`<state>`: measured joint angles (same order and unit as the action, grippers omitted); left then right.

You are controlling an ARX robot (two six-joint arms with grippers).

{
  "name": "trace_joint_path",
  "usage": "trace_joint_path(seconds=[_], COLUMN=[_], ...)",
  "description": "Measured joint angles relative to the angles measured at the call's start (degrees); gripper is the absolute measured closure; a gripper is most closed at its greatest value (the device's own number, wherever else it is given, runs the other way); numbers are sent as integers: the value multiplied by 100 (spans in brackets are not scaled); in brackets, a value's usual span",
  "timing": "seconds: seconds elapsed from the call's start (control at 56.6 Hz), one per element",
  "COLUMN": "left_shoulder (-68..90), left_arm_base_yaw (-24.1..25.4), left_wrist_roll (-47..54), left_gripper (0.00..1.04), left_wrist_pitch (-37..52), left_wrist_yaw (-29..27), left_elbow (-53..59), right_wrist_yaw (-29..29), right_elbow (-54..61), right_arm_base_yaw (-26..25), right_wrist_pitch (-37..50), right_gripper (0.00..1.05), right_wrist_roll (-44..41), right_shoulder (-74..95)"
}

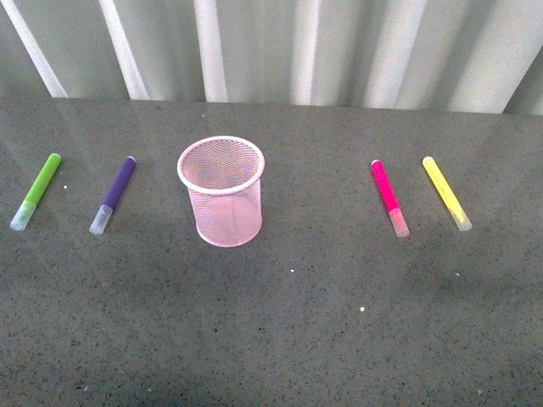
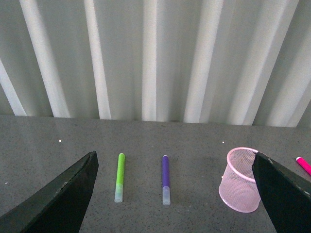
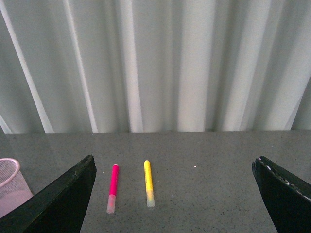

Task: Insert purple and pink pens into pink cup

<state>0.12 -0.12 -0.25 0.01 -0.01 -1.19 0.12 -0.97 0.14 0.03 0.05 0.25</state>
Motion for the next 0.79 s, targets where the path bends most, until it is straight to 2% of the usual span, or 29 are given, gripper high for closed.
trace_joint_path(seconds=[0.794], left_shoulder=[0], left_arm_base_yaw=[0], left_wrist_roll=[-2], left_gripper=[7], left_wrist_pitch=[0], left_wrist_yaw=[0], left_elbow=[-2], right_wrist_yaw=[0], right_elbow=[0], right_arm_base_yaw=[0], right_wrist_pitch=[0], right_gripper=[7], right_wrist_roll=[0], right_shoulder=[0])
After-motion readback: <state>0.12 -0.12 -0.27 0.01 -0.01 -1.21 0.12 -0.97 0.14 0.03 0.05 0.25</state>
